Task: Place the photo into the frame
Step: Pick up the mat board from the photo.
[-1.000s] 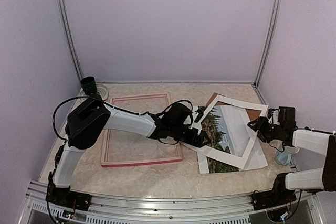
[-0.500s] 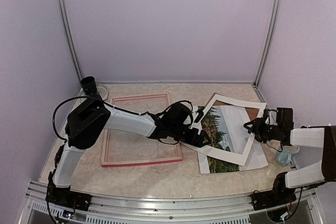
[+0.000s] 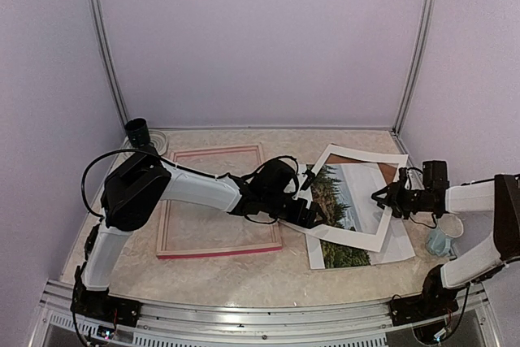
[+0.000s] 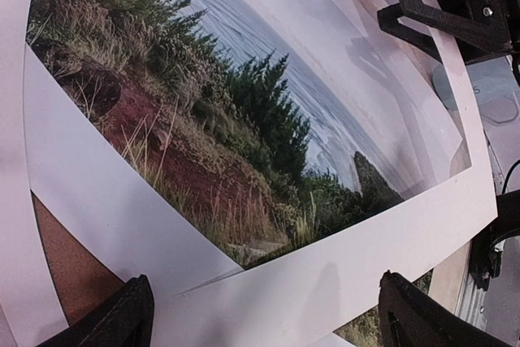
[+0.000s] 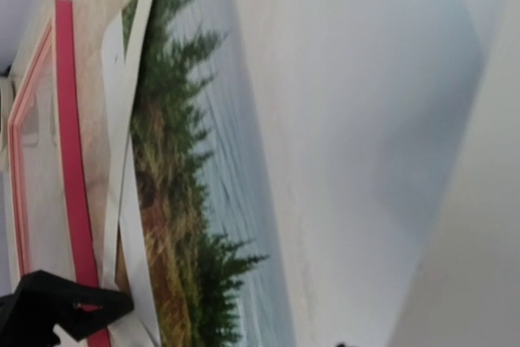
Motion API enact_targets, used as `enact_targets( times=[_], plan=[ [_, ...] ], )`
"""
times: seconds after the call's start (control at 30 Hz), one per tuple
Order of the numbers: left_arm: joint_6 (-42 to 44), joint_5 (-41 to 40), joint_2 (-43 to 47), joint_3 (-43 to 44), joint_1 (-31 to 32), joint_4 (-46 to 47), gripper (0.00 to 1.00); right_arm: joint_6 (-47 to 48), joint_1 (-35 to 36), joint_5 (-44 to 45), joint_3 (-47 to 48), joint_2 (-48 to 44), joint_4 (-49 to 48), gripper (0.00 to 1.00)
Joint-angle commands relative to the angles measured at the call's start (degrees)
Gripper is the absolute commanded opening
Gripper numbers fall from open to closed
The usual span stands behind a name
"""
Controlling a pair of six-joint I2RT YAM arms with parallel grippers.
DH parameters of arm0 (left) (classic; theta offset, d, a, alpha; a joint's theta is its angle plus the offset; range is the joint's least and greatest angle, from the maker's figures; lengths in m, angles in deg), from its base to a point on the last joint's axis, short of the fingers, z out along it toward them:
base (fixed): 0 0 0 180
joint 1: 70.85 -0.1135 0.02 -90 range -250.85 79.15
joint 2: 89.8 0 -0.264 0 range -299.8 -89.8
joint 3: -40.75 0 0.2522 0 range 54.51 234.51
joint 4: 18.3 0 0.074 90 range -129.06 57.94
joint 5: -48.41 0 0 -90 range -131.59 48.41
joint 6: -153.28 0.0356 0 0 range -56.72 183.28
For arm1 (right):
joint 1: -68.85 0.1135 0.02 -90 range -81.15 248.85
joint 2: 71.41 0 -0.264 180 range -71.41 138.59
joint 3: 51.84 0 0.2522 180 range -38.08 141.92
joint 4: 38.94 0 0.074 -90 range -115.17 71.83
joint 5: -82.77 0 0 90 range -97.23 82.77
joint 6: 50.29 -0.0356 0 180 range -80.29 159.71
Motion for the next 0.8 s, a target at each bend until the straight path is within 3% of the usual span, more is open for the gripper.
enact_targets(
  times=[0.0,0.3,0.53,0.77],
  plan=[
    [-0.8,1.1,-1.3,0.9,0.1,-0.9,0.95,1.0,-0.8,-5.2,0.4,3.4,0.4,0.39],
    [-0.8,1.0,-1.1,0.9,0.1,-1.2,0.95,0.5,-0.7,-4.3,1.3,2.8,1.6,0.39],
    [-0.8,0.8,-0.9,1.4,0.1,-1.2,0.95,1.6,-0.8,-4.9,3.0,3.9,4.8,0.20],
    [-1.0,0.5,1.2,1.9,-0.7,-0.6,0.99,1.5,-0.8,-5.6,3.4,3.9,5.2,0.14]
  ],
)
